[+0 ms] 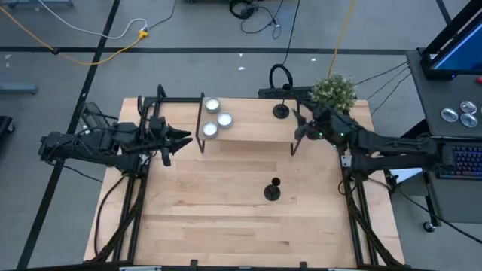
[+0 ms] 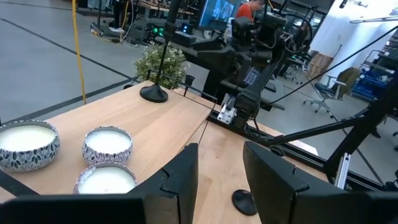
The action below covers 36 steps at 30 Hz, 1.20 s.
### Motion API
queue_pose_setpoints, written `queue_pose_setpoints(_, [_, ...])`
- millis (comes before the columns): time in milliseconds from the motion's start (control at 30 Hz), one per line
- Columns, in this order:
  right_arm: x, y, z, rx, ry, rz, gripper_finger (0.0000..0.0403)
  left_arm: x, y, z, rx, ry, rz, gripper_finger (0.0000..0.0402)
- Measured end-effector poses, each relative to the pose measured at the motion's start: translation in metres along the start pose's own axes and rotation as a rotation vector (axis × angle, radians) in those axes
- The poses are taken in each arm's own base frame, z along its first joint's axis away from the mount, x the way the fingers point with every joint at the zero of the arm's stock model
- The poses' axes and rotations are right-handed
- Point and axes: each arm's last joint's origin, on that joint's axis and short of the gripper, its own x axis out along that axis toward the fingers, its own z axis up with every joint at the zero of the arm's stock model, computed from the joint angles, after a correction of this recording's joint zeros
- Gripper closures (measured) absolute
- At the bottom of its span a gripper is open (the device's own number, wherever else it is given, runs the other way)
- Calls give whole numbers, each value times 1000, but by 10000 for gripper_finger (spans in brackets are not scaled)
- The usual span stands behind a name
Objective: Pick & Place candle stick holders
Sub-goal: Put the top candle holder on the shelf
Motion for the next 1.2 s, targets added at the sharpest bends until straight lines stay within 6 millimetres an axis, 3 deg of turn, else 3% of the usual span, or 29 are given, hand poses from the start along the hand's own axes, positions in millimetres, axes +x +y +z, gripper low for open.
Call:
queue_pose_setpoints(233, [-25, -16, 1, 134, 14, -169, 199, 0, 0, 0, 0, 2, 1, 270])
queue_pose_setpoints(567, [-34, -24, -4, 338, 39, -213, 200, 0, 0, 0, -10, -1, 6, 270])
queue_pose_setpoints(867, [-37, -23, -6, 356, 84, -85, 200, 0, 0, 0, -11, -5, 18, 270])
queue_pose_setpoints(1200, [-42, -27, -9, 283, 126, -76, 200, 0, 1, 0, -53, -19, 46, 270])
